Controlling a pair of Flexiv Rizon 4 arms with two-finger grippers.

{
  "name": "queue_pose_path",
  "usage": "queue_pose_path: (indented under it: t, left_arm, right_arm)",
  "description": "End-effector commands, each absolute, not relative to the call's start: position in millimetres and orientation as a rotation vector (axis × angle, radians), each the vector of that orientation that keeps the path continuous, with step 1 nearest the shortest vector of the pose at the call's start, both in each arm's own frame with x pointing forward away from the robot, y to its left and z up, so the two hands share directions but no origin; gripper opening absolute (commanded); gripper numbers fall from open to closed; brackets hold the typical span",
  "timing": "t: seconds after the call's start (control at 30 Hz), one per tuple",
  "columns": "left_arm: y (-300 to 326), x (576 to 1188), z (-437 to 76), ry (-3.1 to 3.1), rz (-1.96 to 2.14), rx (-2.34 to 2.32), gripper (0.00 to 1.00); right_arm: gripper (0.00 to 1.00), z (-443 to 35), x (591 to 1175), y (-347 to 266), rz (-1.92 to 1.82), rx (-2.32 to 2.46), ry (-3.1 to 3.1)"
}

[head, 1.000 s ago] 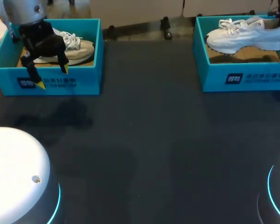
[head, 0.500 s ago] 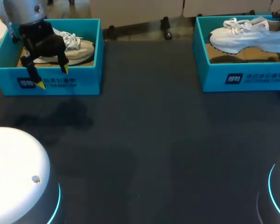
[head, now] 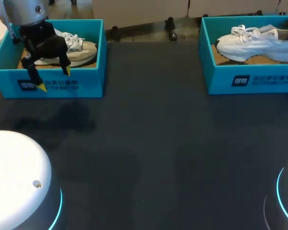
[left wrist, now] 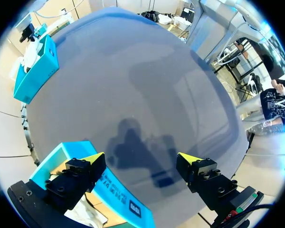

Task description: Take the shoe out of the shoebox, open the shoe tongue, remove and reinsert the insole, then place the shoe into the shoebox

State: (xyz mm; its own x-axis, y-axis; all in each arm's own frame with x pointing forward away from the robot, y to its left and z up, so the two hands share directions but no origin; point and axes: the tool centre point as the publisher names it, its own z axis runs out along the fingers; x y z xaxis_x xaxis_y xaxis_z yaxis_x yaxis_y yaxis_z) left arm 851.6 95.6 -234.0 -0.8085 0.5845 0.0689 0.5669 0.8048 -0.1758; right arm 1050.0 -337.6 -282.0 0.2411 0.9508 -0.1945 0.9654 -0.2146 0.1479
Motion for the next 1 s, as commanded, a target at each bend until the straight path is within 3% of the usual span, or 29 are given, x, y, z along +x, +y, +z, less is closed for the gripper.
queue_pose_path:
  t: [0.03,1.0]
  left_arm:
    - [95.9,851.1,-232.9,-2.87,0.22,-0.919,1.0]
    - [95.9,851.1,-232.9,-2.87,0.22,-0.919,1.0]
  right_arm:
    - [0.0,-279.9,1046.2,-338.0,-0.078,2.274,1.798]
    - [0.0,-301.8,1012.7,-329.0,-0.063,2.276,1.799]
